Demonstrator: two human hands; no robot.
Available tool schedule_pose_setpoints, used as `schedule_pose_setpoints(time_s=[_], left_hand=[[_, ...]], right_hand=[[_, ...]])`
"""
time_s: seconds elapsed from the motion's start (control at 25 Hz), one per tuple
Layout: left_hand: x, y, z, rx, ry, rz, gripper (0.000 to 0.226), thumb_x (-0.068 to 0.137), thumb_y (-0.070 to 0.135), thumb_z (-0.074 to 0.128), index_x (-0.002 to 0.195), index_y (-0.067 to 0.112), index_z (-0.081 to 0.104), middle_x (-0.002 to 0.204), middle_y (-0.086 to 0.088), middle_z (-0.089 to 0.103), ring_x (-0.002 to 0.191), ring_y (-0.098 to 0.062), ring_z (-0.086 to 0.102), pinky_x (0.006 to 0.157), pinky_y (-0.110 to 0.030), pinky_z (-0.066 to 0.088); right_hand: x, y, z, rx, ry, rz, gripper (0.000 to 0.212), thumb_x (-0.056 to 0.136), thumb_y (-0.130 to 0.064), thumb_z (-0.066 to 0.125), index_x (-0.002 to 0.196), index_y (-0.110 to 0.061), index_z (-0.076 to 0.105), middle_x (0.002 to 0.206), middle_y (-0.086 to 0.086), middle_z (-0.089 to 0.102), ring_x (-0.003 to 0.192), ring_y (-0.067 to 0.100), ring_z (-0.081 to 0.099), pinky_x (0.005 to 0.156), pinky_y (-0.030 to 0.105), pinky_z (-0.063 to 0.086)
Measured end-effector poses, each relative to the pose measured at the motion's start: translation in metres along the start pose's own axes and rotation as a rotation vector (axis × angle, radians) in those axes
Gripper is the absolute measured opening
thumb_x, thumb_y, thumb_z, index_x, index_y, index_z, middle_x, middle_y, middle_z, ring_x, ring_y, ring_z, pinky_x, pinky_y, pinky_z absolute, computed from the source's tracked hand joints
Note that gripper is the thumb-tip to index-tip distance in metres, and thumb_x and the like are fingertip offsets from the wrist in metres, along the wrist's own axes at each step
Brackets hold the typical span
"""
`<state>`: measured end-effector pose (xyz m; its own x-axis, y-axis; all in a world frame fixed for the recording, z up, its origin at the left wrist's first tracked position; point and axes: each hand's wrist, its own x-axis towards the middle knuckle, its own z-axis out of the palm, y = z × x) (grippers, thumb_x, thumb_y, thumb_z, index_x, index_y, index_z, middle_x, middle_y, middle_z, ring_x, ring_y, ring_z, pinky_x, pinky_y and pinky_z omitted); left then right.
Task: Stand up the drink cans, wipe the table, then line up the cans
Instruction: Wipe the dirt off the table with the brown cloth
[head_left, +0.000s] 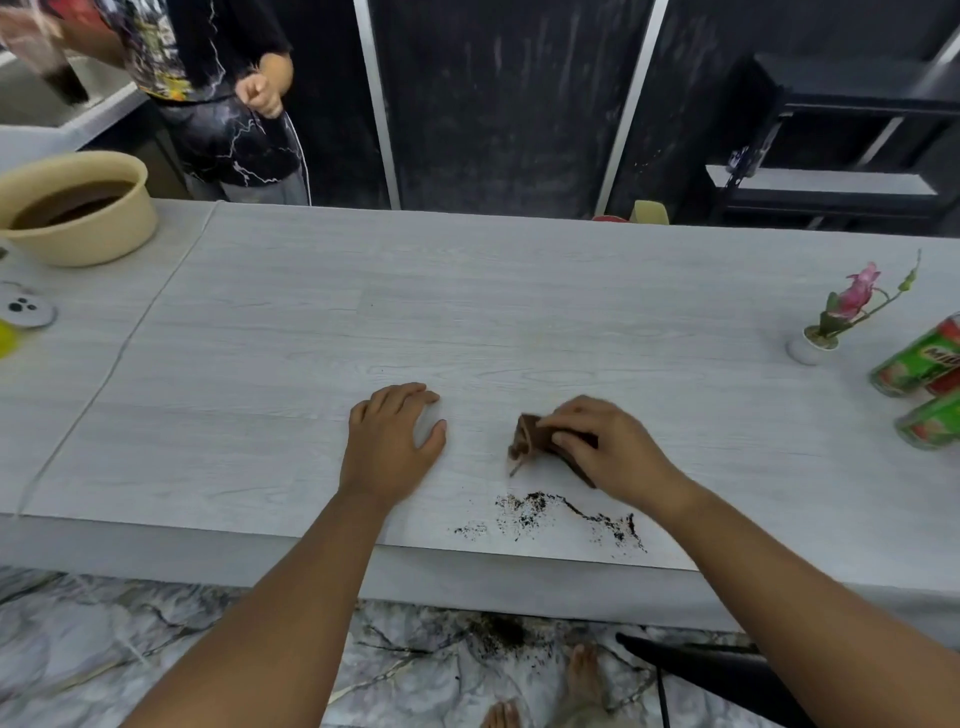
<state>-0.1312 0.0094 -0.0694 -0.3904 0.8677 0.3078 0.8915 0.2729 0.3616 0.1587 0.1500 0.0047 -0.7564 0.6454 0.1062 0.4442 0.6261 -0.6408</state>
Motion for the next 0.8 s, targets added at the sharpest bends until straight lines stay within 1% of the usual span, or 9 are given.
schedule_pose_setpoints(time_s=[0.08, 0.2, 0.28, 0.36, 0.4, 0.52, 0.64, 0.72, 0.8], left_hand=[[0.001, 0.001, -0.001, -0.001, 0.003, 0.005, 0.038, 0.099, 0.05, 0.064, 0.133, 0.034, 0.069, 0.145, 0.013, 0.063, 0.139, -0.014, 0.054, 0.114, -0.041, 0.035], [0.0, 0.001, -0.002, -0.008, 0.007, 0.01, 0.039, 0.099, 0.051, 0.061, 0.133, 0.033, 0.07, 0.145, 0.013, 0.064, 0.138, -0.014, 0.054, 0.114, -0.042, 0.035], [0.0, 0.0, -0.001, -0.016, 0.018, 0.014, 0.04, 0.099, 0.052, 0.06, 0.132, 0.033, 0.07, 0.144, 0.012, 0.064, 0.138, -0.014, 0.054, 0.113, -0.042, 0.036], [0.0, -0.001, 0.0, -0.017, 0.024, 0.02, 0.04, 0.099, 0.052, 0.06, 0.132, 0.033, 0.071, 0.144, 0.012, 0.065, 0.137, -0.014, 0.055, 0.112, -0.042, 0.036], [0.0, 0.0, 0.0, -0.018, 0.017, 0.022, 0.039, 0.099, 0.052, 0.06, 0.132, 0.033, 0.071, 0.144, 0.012, 0.065, 0.137, -0.014, 0.055, 0.112, -0.042, 0.036], [-0.002, 0.0, -0.002, -0.05, -0.001, -0.009, 0.036, 0.1, 0.047, 0.067, 0.133, 0.032, 0.072, 0.145, 0.011, 0.066, 0.138, -0.017, 0.056, 0.114, -0.045, 0.038], [0.004, 0.016, -0.005, -0.089, -0.013, -0.083, 0.034, 0.101, 0.041, 0.071, 0.131, 0.027, 0.074, 0.139, 0.006, 0.069, 0.133, -0.024, 0.06, 0.109, -0.048, 0.043], [0.012, 0.048, -0.004, -0.147, -0.051, -0.026, 0.033, 0.101, 0.038, 0.072, 0.131, 0.025, 0.072, 0.132, 0.006, 0.069, 0.127, -0.024, 0.061, 0.105, -0.046, 0.047], [0.02, 0.09, 0.002, -0.224, -0.139, 0.135, 0.038, 0.1, 0.04, 0.073, 0.136, 0.027, 0.07, 0.134, 0.009, 0.067, 0.127, -0.019, 0.058, 0.107, -0.043, 0.048]], right_hand=[[0.027, 0.008, -0.006, -0.055, 0.059, 0.058, 0.028, 0.099, -0.01, 0.071, 0.122, -0.021, 0.08, 0.116, -0.003, 0.072, 0.11, 0.022, 0.065, 0.098, 0.034, 0.05], [0.039, 0.017, 0.002, -0.211, 0.0, 0.089, 0.029, 0.101, -0.014, 0.068, 0.126, -0.022, 0.079, 0.123, 0.001, 0.073, 0.114, 0.028, 0.063, 0.101, 0.039, 0.048], [0.026, 0.017, 0.013, -0.27, 0.001, 0.026, 0.03, 0.1, -0.014, 0.069, 0.127, -0.023, 0.079, 0.126, 0.002, 0.074, 0.114, 0.03, 0.063, 0.102, 0.043, 0.046], [0.008, 0.017, 0.018, -0.236, 0.048, -0.06, 0.033, 0.099, -0.014, 0.072, 0.13, -0.023, 0.077, 0.129, 0.0, 0.074, 0.117, 0.028, 0.063, 0.104, 0.046, 0.048], [-0.002, 0.02, 0.017, -0.201, 0.101, -0.074, 0.035, 0.099, -0.015, 0.073, 0.133, -0.023, 0.076, 0.133, -0.001, 0.073, 0.121, 0.026, 0.063, 0.106, 0.044, 0.048], [-0.048, 0.053, -0.003, -0.162, 0.311, 0.096, 0.038, 0.101, -0.016, 0.069, 0.137, -0.025, 0.072, 0.143, -0.003, 0.066, 0.132, 0.019, 0.056, 0.114, 0.037, 0.042], [-0.109, 0.1, -0.03, -0.279, 0.399, 0.259, 0.035, 0.1, -0.011, 0.069, 0.133, -0.021, 0.074, 0.143, 0.004, 0.067, 0.133, 0.03, 0.06, 0.113, 0.046, 0.046], [-0.127, 0.118, -0.037, -0.316, 0.388, 0.25, 0.034, 0.098, -0.009, 0.069, 0.131, -0.017, 0.076, 0.144, 0.006, 0.067, 0.132, 0.031, 0.061, 0.112, 0.05, 0.049], [-0.126, 0.12, -0.035, -0.318, 0.385, 0.247, 0.032, 0.098, -0.01, 0.069, 0.129, -0.016, 0.076, 0.143, 0.006, 0.067, 0.131, 0.03, 0.062, 0.11, 0.053, 0.05]])
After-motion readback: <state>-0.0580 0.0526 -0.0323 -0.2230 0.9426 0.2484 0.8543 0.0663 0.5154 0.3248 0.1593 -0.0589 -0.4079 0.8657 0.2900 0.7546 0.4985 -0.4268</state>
